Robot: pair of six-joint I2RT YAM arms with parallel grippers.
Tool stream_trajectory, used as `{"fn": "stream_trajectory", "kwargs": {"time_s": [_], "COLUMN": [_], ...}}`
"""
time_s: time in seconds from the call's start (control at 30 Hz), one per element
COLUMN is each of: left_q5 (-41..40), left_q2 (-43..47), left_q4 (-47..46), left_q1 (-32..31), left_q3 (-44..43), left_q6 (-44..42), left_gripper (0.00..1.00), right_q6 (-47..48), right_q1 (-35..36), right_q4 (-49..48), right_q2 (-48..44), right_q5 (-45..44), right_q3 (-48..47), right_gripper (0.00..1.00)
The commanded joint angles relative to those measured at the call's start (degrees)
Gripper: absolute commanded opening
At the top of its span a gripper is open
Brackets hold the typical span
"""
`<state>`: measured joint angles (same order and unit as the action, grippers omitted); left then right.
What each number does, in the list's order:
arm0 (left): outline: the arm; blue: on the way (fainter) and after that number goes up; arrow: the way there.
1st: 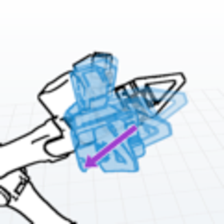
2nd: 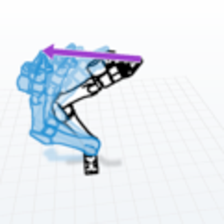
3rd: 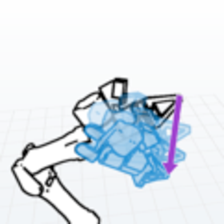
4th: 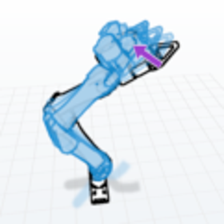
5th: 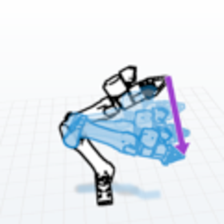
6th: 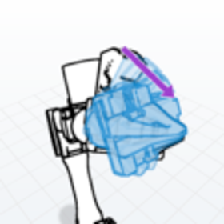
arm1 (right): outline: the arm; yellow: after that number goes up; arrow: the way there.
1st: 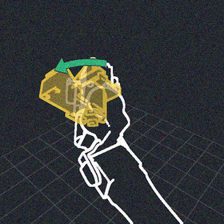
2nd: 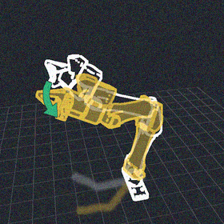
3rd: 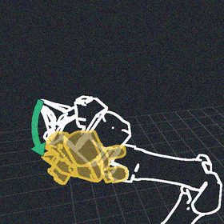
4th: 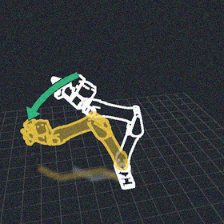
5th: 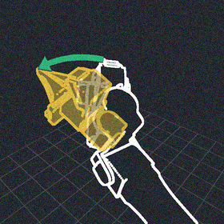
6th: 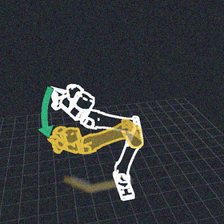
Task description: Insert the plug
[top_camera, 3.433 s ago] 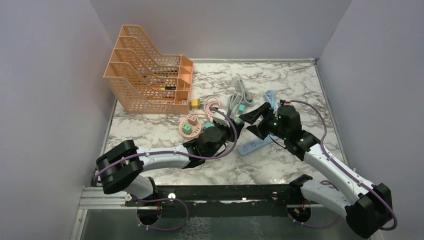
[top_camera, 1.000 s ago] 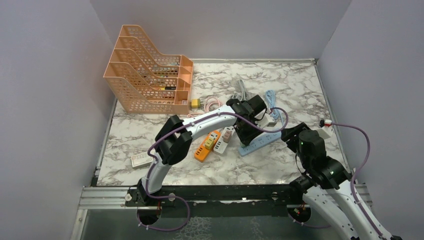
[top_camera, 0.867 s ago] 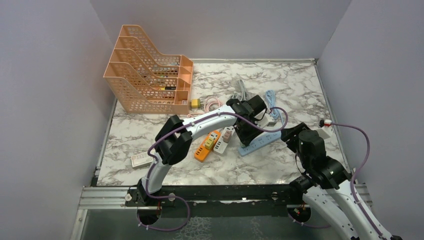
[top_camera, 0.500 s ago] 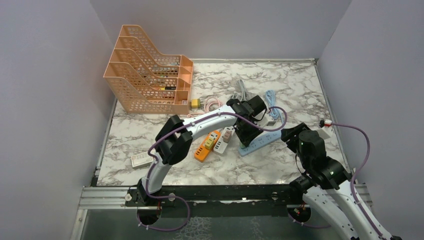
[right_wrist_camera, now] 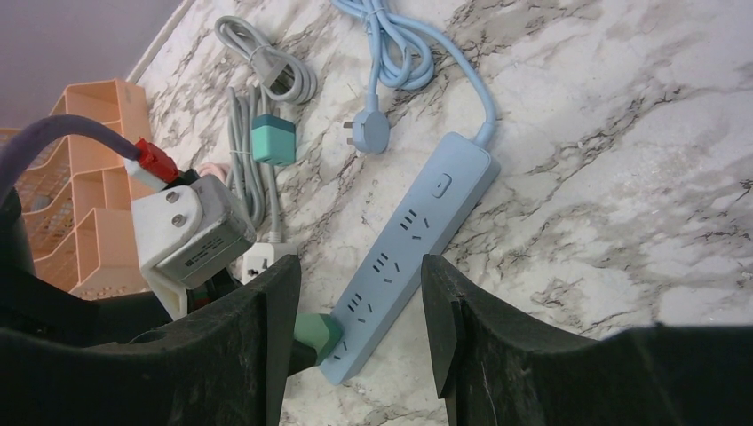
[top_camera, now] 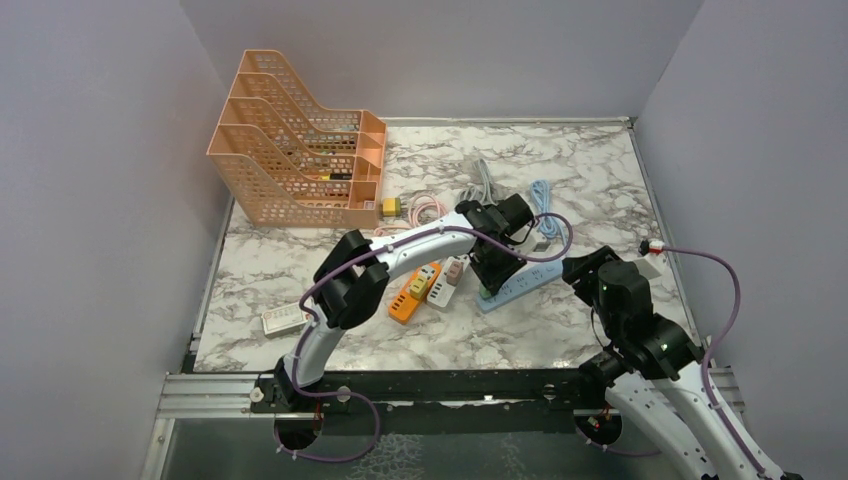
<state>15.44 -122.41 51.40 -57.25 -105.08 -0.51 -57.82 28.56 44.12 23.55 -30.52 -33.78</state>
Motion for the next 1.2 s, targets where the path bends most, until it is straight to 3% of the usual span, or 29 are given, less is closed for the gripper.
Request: {"fn": "stream_trajectory", "kwargs": {"time_s": [0.0,0.37,0.87,1.1,1.17], "left_q5": [-5.3,-9.6,-17.5,-16.4,-15.0], "left_q2": [-2.8,-3.5,-4.8,-4.4,-3.5], "left_q4": [0.4,-2.7,-2.0,-1.7,-1.8], "left_q1": [-1.7,-3.1,-4.4,-4.4,-4.4], "left_q3": [3.8,13.1,16.8,16.9,15.6], "left_q6": [0.9,2.7,6.6,5.2,4.9], "left_gripper": [0.0,0.0,0.0,0.0,0.07], "right_q6": [-0.4,-0.3,-0.9,-2.1,-2.5], "right_q1": [0.2,0.3,0.2,0.3,0.3], "right_q4": [0.2,0.1,0.6,1.2,1.3], "right_q2": [-0.7,-0.7,1.0,1.7,2.0], "right_q5": [-0.5,-1.1,-2.0,-2.6,-2.6], "right_q3": [0.2,0.0,-1.3,-2.1,-2.4], "right_gripper": [0.52,0.52,0.52,0.52,0.52]}}
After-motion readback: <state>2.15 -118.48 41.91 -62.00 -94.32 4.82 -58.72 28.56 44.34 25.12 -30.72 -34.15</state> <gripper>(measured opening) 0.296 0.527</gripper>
